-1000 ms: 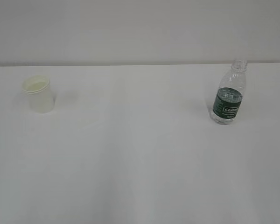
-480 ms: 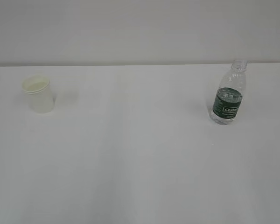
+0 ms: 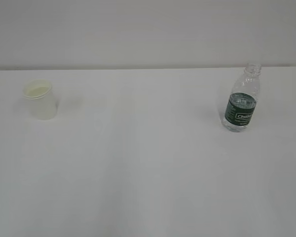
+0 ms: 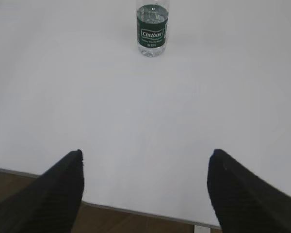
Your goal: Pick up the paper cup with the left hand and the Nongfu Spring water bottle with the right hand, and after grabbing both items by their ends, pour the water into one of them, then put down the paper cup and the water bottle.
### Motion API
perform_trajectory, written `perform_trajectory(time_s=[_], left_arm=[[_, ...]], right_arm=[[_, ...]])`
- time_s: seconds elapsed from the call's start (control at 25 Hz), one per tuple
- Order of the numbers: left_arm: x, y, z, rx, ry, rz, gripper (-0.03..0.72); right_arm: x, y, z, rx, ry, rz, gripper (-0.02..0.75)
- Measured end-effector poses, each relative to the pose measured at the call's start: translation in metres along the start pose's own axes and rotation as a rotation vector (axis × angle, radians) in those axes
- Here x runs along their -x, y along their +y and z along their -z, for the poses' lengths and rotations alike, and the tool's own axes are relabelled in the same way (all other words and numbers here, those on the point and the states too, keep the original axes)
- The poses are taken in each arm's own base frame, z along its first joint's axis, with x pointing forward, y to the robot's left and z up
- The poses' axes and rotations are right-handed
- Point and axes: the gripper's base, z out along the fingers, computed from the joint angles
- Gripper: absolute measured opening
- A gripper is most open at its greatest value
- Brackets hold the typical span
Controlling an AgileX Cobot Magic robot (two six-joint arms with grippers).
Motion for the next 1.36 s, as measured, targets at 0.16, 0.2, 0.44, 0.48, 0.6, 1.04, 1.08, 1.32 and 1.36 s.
perform_trajectory(time_s=[0.16,0.2,0.44,0.48,0.6,1.04,1.08,1.32,1.36], left_arm=[[-0.0038,0.001,0.0052,0.001,-0.031,0.001,0.377],[-0.0038,0.001,0.0052,0.001,-0.031,0.001,0.377],[-0.0038,0.001,0.0052,0.001,-0.031,0.001,0.393],[-0.0038,0.001,0.0052,0.001,-0.031,0.001,0.412],[-0.0038,0.001,0.0052,0.001,-0.031,0.001,0.531],[-0.0038,0.001,0.0052,0.001,-0.031,0.001,0.591],[-0.0038,0.001,0.0052,0.001,-0.031,0.001,0.589],[-0.0038,0.001,0.0052,0.001,-0.031,0.001,0.578],[-0.0038,0.001,0.0052,0.001,-0.031,0.001,0.578]], right_arm=[[-0.0057,-0.0012,0.0068,-0.024,-0.049,-0.027,0.592],[-0.0059,-0.0014,0.0071,-0.026,-0.051,-0.031,0.592],[-0.0061,-0.0016,0.0071,-0.028,-0.049,-0.039,0.592],[-0.0061,-0.0016,0.0071,-0.028,-0.049,-0.039,0.592],[-0.0061,-0.0016,0.0071,-0.028,-0.049,-0.04,0.592],[-0.0062,-0.0016,0.007,-0.028,-0.048,-0.042,0.591],[-0.0062,-0.0016,0.007,-0.028,-0.048,-0.042,0.591],[-0.0062,-0.0016,0.007,-0.028,-0.048,-0.042,0.591],[-0.0062,-0.0016,0.007,-0.028,-0.048,-0.042,0.59]])
